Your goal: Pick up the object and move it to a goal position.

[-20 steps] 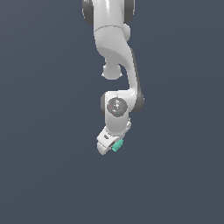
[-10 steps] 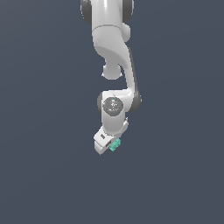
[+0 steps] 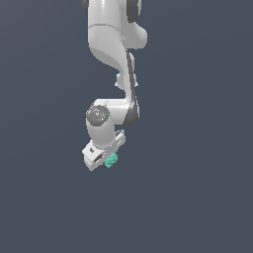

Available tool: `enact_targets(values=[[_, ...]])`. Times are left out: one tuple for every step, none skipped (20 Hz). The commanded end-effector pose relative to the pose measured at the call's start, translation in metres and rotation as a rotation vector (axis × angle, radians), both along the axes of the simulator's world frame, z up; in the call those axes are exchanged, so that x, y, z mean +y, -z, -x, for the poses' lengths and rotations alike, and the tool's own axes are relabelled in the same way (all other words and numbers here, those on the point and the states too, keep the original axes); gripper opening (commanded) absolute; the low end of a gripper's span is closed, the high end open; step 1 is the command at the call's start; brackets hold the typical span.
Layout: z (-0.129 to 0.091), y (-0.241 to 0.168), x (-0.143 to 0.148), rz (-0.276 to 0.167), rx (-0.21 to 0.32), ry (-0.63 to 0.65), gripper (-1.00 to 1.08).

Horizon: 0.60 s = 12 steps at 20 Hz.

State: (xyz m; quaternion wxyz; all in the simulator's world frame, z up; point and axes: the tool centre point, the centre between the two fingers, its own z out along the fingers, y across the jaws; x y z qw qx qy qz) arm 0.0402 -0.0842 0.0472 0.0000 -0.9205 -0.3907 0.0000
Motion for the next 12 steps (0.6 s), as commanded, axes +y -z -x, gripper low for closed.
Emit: enact_targets(values=[[0.004, -0.002, -0.027, 0.000, 0.000, 0.000, -1.00], [0.005, -0.003, -0.035, 0.000, 0.000, 0.000, -1.00], [0.006, -0.003, -0.043, 0.000, 0.000, 0.000, -1.00], [0.006, -0.004, -0.050, 0.000, 0.000, 0.000, -1.00], [0.007, -0.004, -0.057, 0.000, 0.000, 0.000, -1.00], [0.007, -0.004, -0.062, 0.000, 0.000, 0.000, -1.00], [0.008, -0.005, -0.067, 0.000, 0.000, 0.000, -1.00], [0.008, -0.005, -0.070, 0.000, 0.000, 0.000, -1.00], [0.008, -0.005, -0.073, 0.000, 0.000, 0.000, -1.00], [0.008, -0.005, -0.075, 0.000, 0.000, 0.000, -1.00], [0.008, -0.005, -0.077, 0.000, 0.000, 0.000, -1.00], [0.008, -0.005, -0.077, 0.000, 0.000, 0.000, -1.00]])
